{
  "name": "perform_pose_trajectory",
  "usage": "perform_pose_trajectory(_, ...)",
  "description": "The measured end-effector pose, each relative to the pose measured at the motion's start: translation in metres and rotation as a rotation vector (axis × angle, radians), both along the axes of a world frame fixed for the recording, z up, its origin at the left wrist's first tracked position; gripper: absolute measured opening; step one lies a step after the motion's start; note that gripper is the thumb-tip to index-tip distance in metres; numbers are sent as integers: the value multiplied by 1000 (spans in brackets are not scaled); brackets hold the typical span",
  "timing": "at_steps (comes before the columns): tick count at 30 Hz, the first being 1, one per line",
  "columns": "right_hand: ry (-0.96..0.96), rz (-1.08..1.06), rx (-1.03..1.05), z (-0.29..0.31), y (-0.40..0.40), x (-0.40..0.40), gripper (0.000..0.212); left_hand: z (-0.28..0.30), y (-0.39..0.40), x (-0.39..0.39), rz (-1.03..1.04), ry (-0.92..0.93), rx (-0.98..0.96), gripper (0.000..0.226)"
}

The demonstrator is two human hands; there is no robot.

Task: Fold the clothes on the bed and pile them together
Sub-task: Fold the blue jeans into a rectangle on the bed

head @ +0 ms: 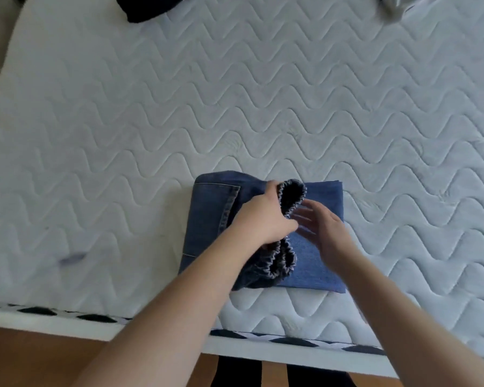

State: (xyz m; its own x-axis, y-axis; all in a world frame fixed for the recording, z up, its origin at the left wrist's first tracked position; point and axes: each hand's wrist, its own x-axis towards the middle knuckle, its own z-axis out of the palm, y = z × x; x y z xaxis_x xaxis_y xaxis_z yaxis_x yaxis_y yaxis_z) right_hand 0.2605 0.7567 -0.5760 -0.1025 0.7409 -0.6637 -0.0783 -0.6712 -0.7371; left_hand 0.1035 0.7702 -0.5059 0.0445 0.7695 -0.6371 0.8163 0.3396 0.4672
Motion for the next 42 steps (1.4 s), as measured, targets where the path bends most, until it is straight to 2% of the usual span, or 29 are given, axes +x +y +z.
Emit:
perform_pose_trajectory(2, 21, -46, -68, -5, -1, 18, 36, -23, 2, 28, 43, 10, -2, 83)
perform_pose_trajectory(4, 3, -42, -114, -10, -2, 31, 45, -37, 1, 40, 65, -93, -45, 77)
perform_pose_trajectory(6, -46, -11, -116, -15, -4, 35, 47, -44, -2, 30, 56, -207, -3, 58)
perform_pose_trajectory(7, -88, 22, -105, -18, -6, 34, 55, -46, -3, 19, 32, -225, 81, 48)
perform_pose_trajectory(9, -209, 102, -33, -22, -12, 26, 73, -54, 0, -12, -30, -136, 321, 40)
perform_pose_trajectory(11, -334, 158, 70, -25, -16, 13, 78, -63, 10, -47, -117, 38, 498, 46)
perform_pose_trajectory(13, -426, 154, 121, -28, -17, 4, 86, -72, 24, -75, -220, 197, 500, 56)
perform_pose_trajectory(14, -453, 133, 124, -29, -17, 3, 84, -76, 31, -84, -263, 243, 450, 59)
perform_pose_trajectory(16, -444, 86, 117, -32, -18, 6, 67, -84, 40, -97, -344, 258, 359, 58)
perform_pose_trajectory(19, -316, 87, 149, -27, -22, 13, 47, -88, 45, -105, -417, 149, 400, 53)
perform_pose_trajectory(24, -78, 89, 153, -15, -32, 29, 41, -82, 44, -99, -516, -56, 539, 61)
perform_pose_trajectory(27, -102, 47, 129, -19, -37, 35, 41, -88, 44, -88, -568, -47, 513, 55)
perform_pose_trajectory(30, -272, -9, 81, -29, -33, 35, 40, -107, 49, -66, -596, 175, 473, 44)
perform_pose_trajectory(33, -644, 55, 131, -36, -27, 25, 51, -122, 47, -44, -587, 384, 471, 42)
perform_pose_trajectory(35, -768, 71, 182, -35, -26, 14, 66, -129, 40, -41, -557, 462, 515, 43)
perform_pose_trajectory(37, -932, 102, 272, -34, -26, 4, 78, -132, 32, -42, -488, 470, 639, 40)
perform_pose_trajectory(39, -1212, 250, 460, -33, -27, -7, 76, -134, 26, -42, -390, 447, 808, 35)
perform_pose_trajectory(40, -1284, 319, 552, -35, -27, -12, 73, -135, 21, -40, -348, 422, 873, 33)
perform_pose_trajectory(42, -1290, 466, 612, -39, -26, -21, 64, -139, 3, -38, -324, 371, 886, 39)
